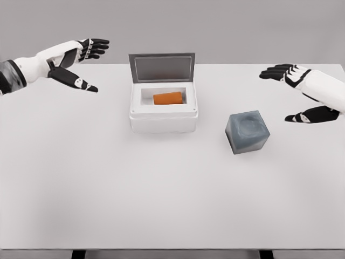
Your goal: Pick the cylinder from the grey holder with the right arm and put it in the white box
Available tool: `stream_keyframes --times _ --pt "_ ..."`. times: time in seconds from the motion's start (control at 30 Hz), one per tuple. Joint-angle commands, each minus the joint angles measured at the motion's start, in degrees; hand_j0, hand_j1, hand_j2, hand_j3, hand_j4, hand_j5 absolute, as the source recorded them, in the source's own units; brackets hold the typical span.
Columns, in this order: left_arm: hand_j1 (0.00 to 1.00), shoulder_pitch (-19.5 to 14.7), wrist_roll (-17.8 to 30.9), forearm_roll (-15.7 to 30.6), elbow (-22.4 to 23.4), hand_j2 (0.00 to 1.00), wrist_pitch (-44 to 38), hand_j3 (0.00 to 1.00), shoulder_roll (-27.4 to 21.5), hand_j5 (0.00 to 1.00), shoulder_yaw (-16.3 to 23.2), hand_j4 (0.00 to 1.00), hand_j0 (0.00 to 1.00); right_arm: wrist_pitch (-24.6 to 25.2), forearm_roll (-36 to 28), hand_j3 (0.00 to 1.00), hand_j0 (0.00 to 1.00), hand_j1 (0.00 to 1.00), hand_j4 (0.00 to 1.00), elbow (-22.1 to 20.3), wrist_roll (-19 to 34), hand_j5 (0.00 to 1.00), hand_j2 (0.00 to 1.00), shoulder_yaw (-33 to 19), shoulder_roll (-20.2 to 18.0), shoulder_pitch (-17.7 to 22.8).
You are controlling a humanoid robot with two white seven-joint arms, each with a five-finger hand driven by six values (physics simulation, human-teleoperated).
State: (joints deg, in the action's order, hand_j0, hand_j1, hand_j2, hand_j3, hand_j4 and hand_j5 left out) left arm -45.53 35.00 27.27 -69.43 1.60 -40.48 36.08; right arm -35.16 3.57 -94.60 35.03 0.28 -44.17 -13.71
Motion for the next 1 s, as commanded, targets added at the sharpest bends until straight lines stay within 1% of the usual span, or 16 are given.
stream_keyframes --times 0.0,0.1,0.23,0.3,0.37,0.43,0.47,0.53,0.63,0.7,0.77,0.83,0.87,0.9,0.93,0.97 --pt "1.0 -0.17 0.0 0.15 2.72 1.0 -0.81 1.0 1.28 1.0 0.84 1.0 1.0 0.16 -0.32 1.0 1.0 1.0 1.0 0.29 -0.03 1.0 1.0 -0.37 0.13 -0.09" --pt "1.0 -1.05 0.0 -0.28 4.03 1.0 -0.81 1.0 2.51 1.0 0.84 1.0 1.0 0.16 -0.06 1.0 1.0 1.0 1.0 0.29 -0.03 1.0 1.0 -0.37 0.13 -0.09" --pt "1.0 -2.55 0.0 -3.19 6.14 1.0 -0.81 1.0 6.03 1.0 0.84 1.0 1.0 0.16 -0.06 0.99 0.99 0.99 0.99 0.47 -0.03 0.99 0.99 -0.37 0.13 -0.09" --pt "1.0 -3.16 0.0 -4.85 6.5 1.0 -0.81 1.0 7.0 1.0 0.75 1.0 1.0 0.16 0.03 1.0 1.0 1.0 1.0 1.34 -0.03 1.0 1.0 -0.37 0.13 -0.18" --pt "1.0 -3.78 0.0 -5.21 7.2 1.0 -0.81 1.0 8.14 1.0 0.84 1.0 1.0 0.16 -0.14 1.0 1.0 1.0 1.0 0.82 -0.03 1.0 1.0 -0.46 -0.04 0.17" --pt "1.0 -4.39 0.0 -6.79 7.46 1.0 -0.81 1.0 9.46 1.0 0.84 1.0 1.0 0.16 -0.06 1.0 1.0 1.0 1.0 3.36 -0.03 1.0 1.0 -1.69 0.04 -0.18" --pt "1.0 -4.48 0.0 -7.23 7.99 1.0 -0.81 1.0 9.99 1.0 0.84 1.0 1.0 0.16 0.03 1.0 1.0 1.0 1.0 3.28 -0.03 1.0 1.0 -1.51 0.05 -0.26" --pt "1.0 -5.01 0.0 -7.75 8.96 1.0 -0.81 1.0 10.86 1.0 0.84 1.0 1.0 0.16 -0.14 1.0 1.0 1.0 1.0 1.43 -0.03 1.0 1.0 -2.04 -0.57 0.79" --pt "1.0 -5.98 0.0 -8.37 11.24 1.0 -0.72 1.0 12.62 1.0 1.63 1.0 1.0 0.16 -0.14 1.0 1.0 1.0 1.0 0.82 -0.03 1.0 1.0 -1.86 -0.48 0.88" --pt "1.0 -6.33 0.0 -8.46 11.59 1.0 -0.63 1.0 12.71 1.0 2.59 1.0 1.0 0.16 -0.06 1.0 1.0 1.0 1.0 0.82 -0.03 1.0 1.0 -1.78 -0.75 0.79" --pt "1.0 -6.33 0.0 -8.46 11.51 1.0 -0.37 1.0 12.71 1.0 2.68 1.0 1.0 0.16 -0.06 1.0 1.0 1.0 1.0 0.47 -0.03 1.0 1.0 -1.69 -0.66 0.88" --pt "1.0 -6.33 0.0 -8.46 11.51 1.0 -0.2 1.0 12.71 1.0 2.77 1.0 1.0 0.16 0.38 1.0 1.0 1.0 1.0 1.17 -0.03 1.0 1.0 -1.43 -0.48 0.7" --pt "1.0 -6.33 0.0 -8.37 11.51 1.0 -0.2 1.0 12.71 1.0 3.21 1.0 1.0 0.16 0.47 1.0 1.0 1.0 1.0 0.38 -0.03 1.0 1.0 -1.51 -0.57 0.79" --pt "1.0 -6.42 0.0 -8.37 11.51 1.0 -0.11 1.0 12.71 1.0 3.39 1.0 1.0 0.16 0.47 1.0 1.0 1.0 1.0 0.9 -0.03 1.0 1.0 -1.51 -0.75 0.79" --pt "1.0 -6.42 0.0 -8.46 11.42 1.0 -0.02 1.0 12.8 1.0 3.47 1.0 1.0 0.16 1.69 1.0 1.0 1.0 1.0 3.53 -0.03 1.0 1.0 -0.73 0.13 0.18" --pt "1.0 -6.42 0.0 -8.46 11.42 1.0 -0.02 1.0 12.8 1.0 3.56 1.0 1.0 0.16 1.88 1.0 1.0 1.0 1.0 2.84 -0.03 1.0 1.0 -0.28 -0.13 0.0"
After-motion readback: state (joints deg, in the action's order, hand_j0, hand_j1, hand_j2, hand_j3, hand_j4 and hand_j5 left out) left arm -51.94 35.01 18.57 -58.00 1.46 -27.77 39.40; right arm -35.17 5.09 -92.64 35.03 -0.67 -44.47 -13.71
